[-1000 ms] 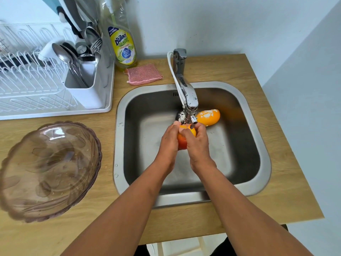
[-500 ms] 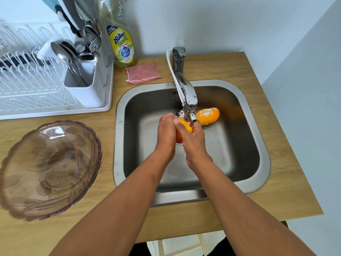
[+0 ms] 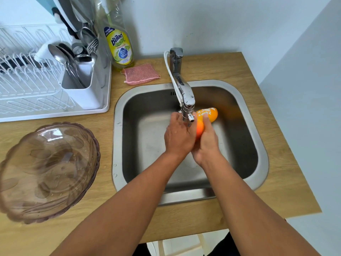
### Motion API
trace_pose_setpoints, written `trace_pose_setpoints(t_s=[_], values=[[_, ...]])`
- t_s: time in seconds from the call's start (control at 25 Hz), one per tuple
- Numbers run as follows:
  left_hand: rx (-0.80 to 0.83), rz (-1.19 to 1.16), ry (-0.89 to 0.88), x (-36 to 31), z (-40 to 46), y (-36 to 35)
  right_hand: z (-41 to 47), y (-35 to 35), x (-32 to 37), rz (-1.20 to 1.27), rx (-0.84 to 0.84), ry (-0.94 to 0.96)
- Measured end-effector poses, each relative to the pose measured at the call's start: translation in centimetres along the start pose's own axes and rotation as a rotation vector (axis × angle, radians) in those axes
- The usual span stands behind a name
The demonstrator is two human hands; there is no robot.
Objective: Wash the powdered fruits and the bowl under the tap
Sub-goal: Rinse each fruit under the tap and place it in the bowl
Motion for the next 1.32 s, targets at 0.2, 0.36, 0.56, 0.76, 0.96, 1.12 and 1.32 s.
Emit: trace_pose_setpoints(t_s=[0.2,0.36,0.56,0.76,0.96,1.12,1.32], values=[[-0.021,-0.355,0.404,1.4,0.5,0.9,-1.1,-0.9,0.2,-0.394,-0.019,0.313],[-0.123,-0.098,0.033,1.6,-2.4,1.6,-0.6,-1.0,0.0,-0.077,-0.207,0.046],[-0.033,-0.269,0.168,3.1,-2.2,1.2,-1.0,-3.3,-0.5,-0.400,-0.042,0.158],[0.092,-0.796,0.571,4.6,-0.8,1.4,-2.2,-3.4,-0.9,-0.822,0.150,0.475],[0.030,-0.721,0.515,4.0,-1.3,1.3,-1.5,-3.0,-0.1,-0.417,-0.071,0.245],[0.103,-0.651,0.413,2.0,-2.4,0.6,-1.4,-1.5,0.1,-0.328,-0.116,0.122],[0.132,-0.532,0.406,1.8,-0.6,0.8,-2.3,-1.4,-0.4,-0.360,0.059,0.140]])
Point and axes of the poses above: each hand's wrist, its own z-axis towards the middle knuckle, its own y-axis out of the back of the hand, x = y × z, the point moved 4 cm from there along z, towards the middle knuckle, and after that the axes turned 7 degrees about z, right-handed, at the moved point
